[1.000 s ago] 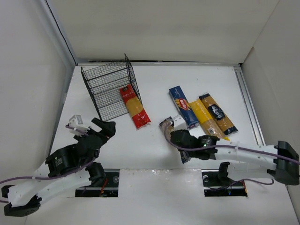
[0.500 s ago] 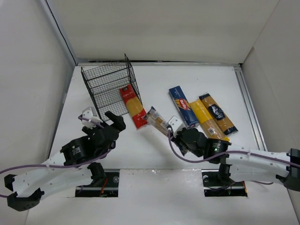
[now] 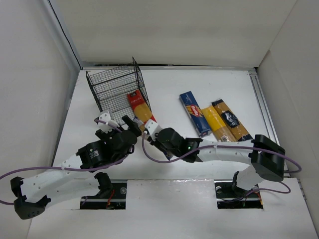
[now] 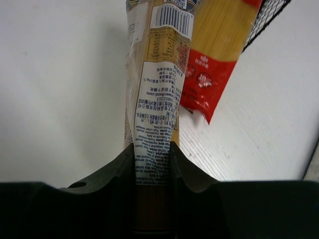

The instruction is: Place and organize the pasta boxes and bags onto the shelf

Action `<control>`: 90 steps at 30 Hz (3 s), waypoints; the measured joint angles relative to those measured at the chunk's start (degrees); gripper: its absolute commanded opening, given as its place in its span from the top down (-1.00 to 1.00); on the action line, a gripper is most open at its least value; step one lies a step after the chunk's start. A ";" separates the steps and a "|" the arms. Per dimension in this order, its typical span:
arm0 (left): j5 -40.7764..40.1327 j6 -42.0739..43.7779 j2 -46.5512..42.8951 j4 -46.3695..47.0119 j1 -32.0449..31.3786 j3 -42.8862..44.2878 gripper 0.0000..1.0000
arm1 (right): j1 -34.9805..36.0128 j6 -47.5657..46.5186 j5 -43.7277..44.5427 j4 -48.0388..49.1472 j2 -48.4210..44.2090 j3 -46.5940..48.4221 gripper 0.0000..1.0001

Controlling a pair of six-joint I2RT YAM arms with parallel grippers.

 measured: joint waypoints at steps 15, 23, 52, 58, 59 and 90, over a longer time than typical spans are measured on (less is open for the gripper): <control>0.44 0.50 -6.03 -0.31 0.00 -0.02 -1.00 | -4.74 8.39 -0.70 4.02 14.32 9.49 1.00; 0.90 0.44 -6.01 -0.26 0.00 -0.63 -1.00 | -8.04 11.17 -2.47 8.41 21.16 14.47 1.00; 2.95 -0.87 -8.74 -1.95 0.00 -1.57 -1.00 | -9.33 8.46 0.57 26.64 28.09 19.32 -1.00; 4.48 3.69 -3.23 4.66 0.13 -0.85 -1.00 | -10.34 9.35 7.30 16.57 2.99 2.67 -1.00; 5.11 4.48 -0.66 6.05 0.13 -0.15 -1.00 | -11.50 10.14 8.35 13.60 -1.79 0.35 -1.00; 33.40 8.90 83.71 21.03 4.02 58.77 -1.00 | -63.78 -0.17 0.83 -40.13 -42.12 -8.22 -1.00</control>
